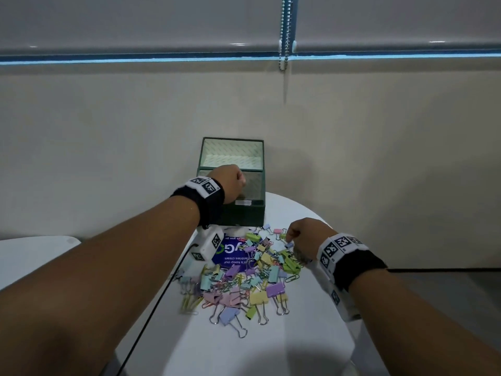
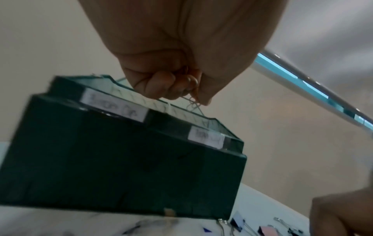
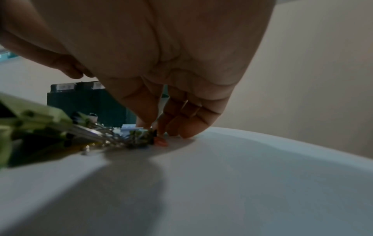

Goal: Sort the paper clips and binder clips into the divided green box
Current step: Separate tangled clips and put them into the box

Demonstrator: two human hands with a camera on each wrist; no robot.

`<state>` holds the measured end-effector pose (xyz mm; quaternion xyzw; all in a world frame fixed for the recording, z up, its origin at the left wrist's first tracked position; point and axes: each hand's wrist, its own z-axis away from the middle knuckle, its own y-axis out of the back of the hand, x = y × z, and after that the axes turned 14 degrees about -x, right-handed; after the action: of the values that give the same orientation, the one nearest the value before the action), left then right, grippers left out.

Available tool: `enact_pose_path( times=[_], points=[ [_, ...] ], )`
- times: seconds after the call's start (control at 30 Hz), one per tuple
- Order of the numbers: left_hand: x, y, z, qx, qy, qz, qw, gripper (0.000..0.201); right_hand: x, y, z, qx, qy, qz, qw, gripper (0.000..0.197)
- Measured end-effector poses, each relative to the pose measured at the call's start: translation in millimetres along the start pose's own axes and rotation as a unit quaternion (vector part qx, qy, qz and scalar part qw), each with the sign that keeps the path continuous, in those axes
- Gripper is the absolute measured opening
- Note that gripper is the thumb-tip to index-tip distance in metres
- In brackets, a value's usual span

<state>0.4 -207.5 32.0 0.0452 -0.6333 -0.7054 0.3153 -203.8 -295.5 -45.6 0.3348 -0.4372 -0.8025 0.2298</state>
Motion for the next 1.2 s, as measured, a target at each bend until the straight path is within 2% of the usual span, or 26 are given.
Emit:
enact_pose_path(
  times=[0.07,0.23,0.37,0.57,0.8,0.9,0.97,1.1,1.13,1.2],
  points=[
    [7,-3,-7,-0.02,-0.001,-0.019,1.0,0.023,1,0,1,0.004,0.005,0.0,1.0,0.032],
    [9,-10,-12,-0.077,-0.016,-0.141,0.987,0.036,2,2,4,0.019,0.012,0.003,1.0,0.032],
    [2,-11,-14,-0.092,-0.038,-0.146,0.984,0.053,5,3,4,0.017,0.0,0.014,1.0,0.034],
    [1,-8,-13,-0.092,-0.033,-0.119,0.988,0.054,7,2,2,0.017,-0.009,0.025,1.0,0.03],
    [-3,-7,-10,-0.055,-0.026,-0.056,0.997,0.039,9,0,-1,0.016,-0.021,0.026,0.999,0.024],
    [0,-10,-9,-0.047,-0.036,-0.041,0.997,0.031,11,-1,-4,0.023,-0.027,0.038,0.999,0.015],
    [1,-13,-8,-0.04,-0.048,-0.046,0.997,0.03,13,-3,-7,0.032,-0.045,0.04,0.998,0.023],
    [-2,-17,12,0.055,-0.125,-0.049,0.989,0.017,11,-3,-4,-0.003,-0.07,0.055,0.996,0.018],
    [-5,-19,24,0.06,-0.138,-0.049,0.987,0.015,9,-3,-2,-0.009,-0.069,0.059,0.996,0.016],
    [-12,-24,48,0.008,-0.147,-0.073,0.986,0.012,7,-4,1,-0.009,-0.061,0.067,0.996,0.012]
  ],
)
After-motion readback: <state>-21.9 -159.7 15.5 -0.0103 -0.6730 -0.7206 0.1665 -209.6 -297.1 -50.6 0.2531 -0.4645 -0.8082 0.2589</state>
